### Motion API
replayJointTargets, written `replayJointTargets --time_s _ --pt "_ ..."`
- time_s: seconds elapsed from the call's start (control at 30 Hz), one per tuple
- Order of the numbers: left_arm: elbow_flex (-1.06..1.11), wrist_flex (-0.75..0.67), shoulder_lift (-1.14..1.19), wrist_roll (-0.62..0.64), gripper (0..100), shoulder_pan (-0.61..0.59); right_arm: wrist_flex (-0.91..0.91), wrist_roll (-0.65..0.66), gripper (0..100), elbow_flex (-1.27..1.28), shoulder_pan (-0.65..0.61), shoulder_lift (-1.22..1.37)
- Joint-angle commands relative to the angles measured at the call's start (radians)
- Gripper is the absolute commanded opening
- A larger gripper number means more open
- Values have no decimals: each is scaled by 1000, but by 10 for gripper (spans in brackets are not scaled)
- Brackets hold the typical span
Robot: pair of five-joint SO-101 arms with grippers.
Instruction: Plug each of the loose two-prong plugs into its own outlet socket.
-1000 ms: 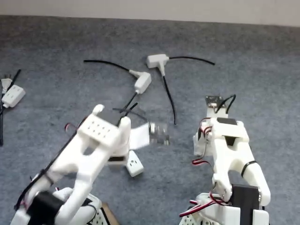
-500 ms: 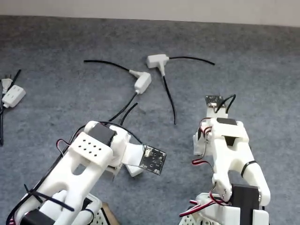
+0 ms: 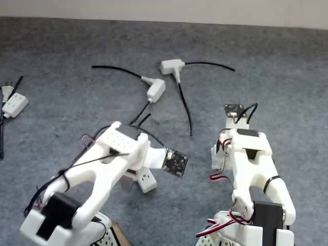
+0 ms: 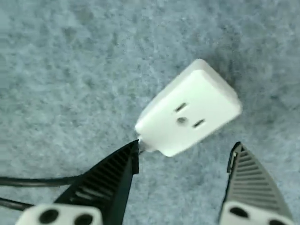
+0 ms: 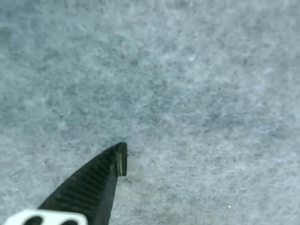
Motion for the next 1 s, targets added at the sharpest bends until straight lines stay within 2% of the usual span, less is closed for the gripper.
replayJointTargets --time_s 0.0,0.2,0.27,0.3,0.4,0.57,0.7,0.77,0.87,0.97 --pt "-87 -14 59 -138 316 16 -8 11 589 -2 -12 -7" --pt "-162 -20 211 -138 316 16 -8 11 589 -2 -12 -7" --pt "-206 -20 271 -138 289 13 -8 11 589 -2 -12 -7" --pt "-229 -15 295 -137 240 12 -8 11 589 -2 -12 -7" --pt "-286 -12 349 -109 6 10 -8 11 589 -2 -12 -7" --pt "-341 28 361 78 6 -31 -8 11 589 -1 -12 -7" --pt "-423 26 360 327 6 -119 -7 11 589 -1 -12 -7" --pt "-463 28 360 404 6 -165 -7 11 589 -1 -12 -7" --pt "-499 29 360 442 6 -220 -7 11 589 -1 -18 -7" --pt "-507 80 360 384 6 -236 -7 11 589 15 -50 -7"
